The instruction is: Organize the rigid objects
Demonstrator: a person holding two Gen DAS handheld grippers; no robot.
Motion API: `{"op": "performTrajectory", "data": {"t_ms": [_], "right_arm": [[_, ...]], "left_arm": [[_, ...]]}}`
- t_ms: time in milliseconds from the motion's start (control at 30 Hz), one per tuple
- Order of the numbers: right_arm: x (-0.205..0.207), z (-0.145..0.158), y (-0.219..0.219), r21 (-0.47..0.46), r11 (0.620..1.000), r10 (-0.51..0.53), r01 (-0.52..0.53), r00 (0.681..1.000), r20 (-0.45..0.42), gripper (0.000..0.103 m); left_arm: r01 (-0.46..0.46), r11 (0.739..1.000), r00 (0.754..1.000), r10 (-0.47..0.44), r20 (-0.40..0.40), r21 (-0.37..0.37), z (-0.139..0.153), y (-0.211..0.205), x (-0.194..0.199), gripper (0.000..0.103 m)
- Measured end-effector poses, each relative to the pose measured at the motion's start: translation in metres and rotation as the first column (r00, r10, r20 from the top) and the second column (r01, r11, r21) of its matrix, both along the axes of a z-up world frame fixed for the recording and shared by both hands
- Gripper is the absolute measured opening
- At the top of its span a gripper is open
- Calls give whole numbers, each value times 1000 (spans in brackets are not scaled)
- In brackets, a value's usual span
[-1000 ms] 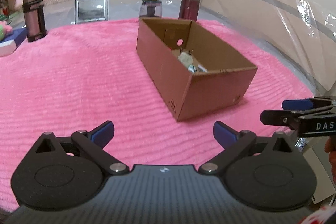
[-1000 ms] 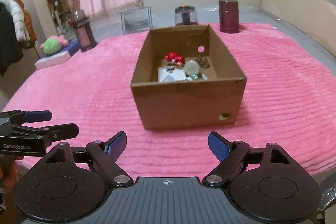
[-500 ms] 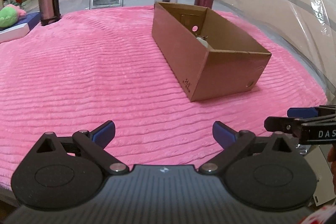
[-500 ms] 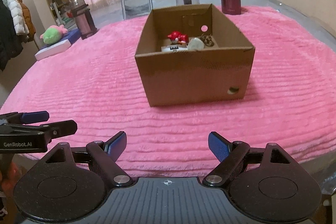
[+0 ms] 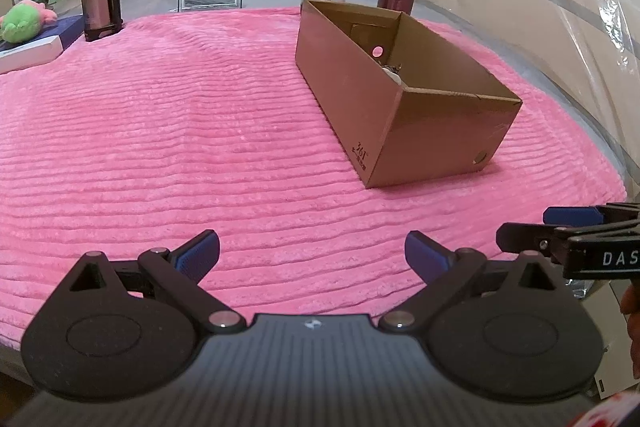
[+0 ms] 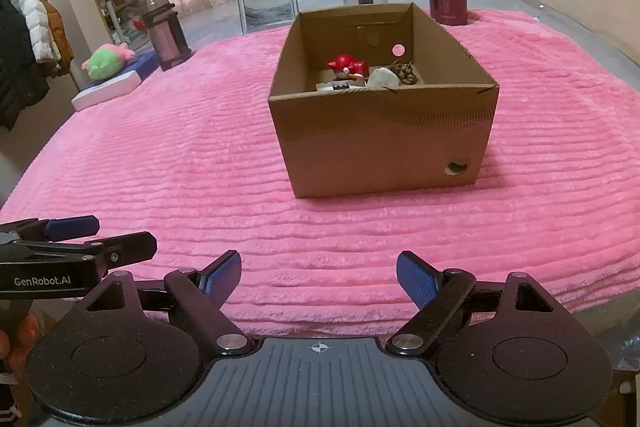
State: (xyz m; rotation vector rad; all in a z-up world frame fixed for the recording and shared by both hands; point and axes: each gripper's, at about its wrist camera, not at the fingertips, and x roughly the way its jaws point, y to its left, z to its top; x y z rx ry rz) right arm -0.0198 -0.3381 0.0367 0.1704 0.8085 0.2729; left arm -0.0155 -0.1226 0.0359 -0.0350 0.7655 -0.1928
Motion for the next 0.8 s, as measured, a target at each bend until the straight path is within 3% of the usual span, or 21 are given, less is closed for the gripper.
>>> {"op": "performTrajectory", "data": {"t_ms": [800], "right_arm": [[1, 1, 4, -4, 1000, 6, -6, 1000, 14, 82]], "left_arm": [[4, 1000, 1000, -4, 6, 7, -2, -2, 1, 98]]}}
